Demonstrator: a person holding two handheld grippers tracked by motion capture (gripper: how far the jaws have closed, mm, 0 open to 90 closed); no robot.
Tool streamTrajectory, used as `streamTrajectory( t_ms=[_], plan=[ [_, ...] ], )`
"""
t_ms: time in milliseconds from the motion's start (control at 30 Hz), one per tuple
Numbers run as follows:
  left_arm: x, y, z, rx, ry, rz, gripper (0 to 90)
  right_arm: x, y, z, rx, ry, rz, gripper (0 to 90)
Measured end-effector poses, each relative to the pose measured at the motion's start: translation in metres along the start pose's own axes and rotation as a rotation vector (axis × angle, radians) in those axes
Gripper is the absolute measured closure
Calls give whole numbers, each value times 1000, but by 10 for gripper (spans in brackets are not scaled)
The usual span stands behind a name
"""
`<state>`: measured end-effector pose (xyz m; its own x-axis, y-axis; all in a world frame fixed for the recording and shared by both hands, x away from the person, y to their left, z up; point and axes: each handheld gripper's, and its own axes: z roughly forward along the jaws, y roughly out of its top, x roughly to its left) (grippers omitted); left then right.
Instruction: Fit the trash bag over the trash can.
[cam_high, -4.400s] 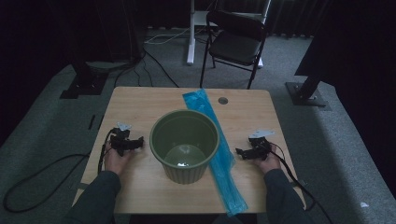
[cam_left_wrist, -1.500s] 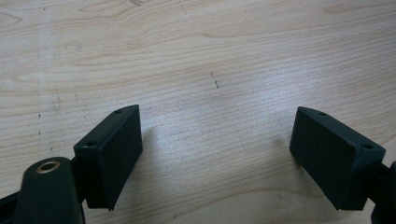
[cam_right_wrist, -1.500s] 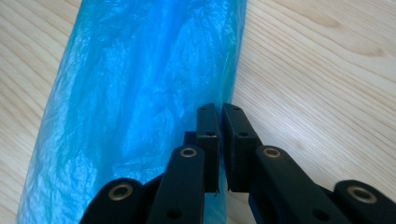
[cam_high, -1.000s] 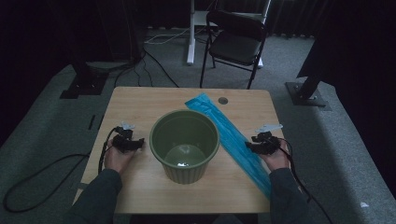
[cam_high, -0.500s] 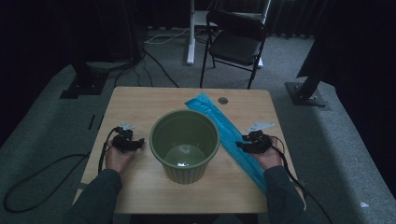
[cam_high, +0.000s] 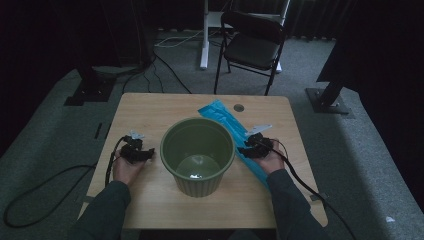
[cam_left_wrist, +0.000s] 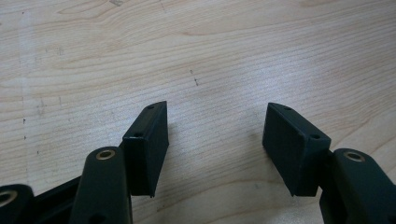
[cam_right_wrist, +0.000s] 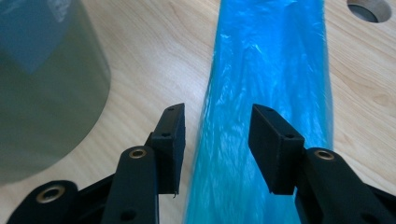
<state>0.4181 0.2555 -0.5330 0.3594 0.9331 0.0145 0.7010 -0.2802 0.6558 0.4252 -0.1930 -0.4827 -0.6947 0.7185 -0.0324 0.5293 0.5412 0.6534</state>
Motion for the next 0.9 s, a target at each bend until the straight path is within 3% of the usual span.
streamTrajectory(
  t_ms=[367,400,500,567,667,900],
  plan=[
    [0,-1,1,-15,-13,13,399,-9,11,39,37,-41,62,480],
    [0,-1,1,-16,-14,13,399,-11,11,45,32,-38,89,483],
    [0,-1,1,-18,-16,17,399,-12,12,51,29,-28,109,484],
    [0,-1,1,-21,-18,19,398,-12,13,56,26,-21,117,476],
    [0,-1,2,-22,-17,18,395,-12,15,64,49,-63,111,448],
    [0,-1,2,-25,-19,20,390,-14,18,74,60,-66,133,422]
  ],
)
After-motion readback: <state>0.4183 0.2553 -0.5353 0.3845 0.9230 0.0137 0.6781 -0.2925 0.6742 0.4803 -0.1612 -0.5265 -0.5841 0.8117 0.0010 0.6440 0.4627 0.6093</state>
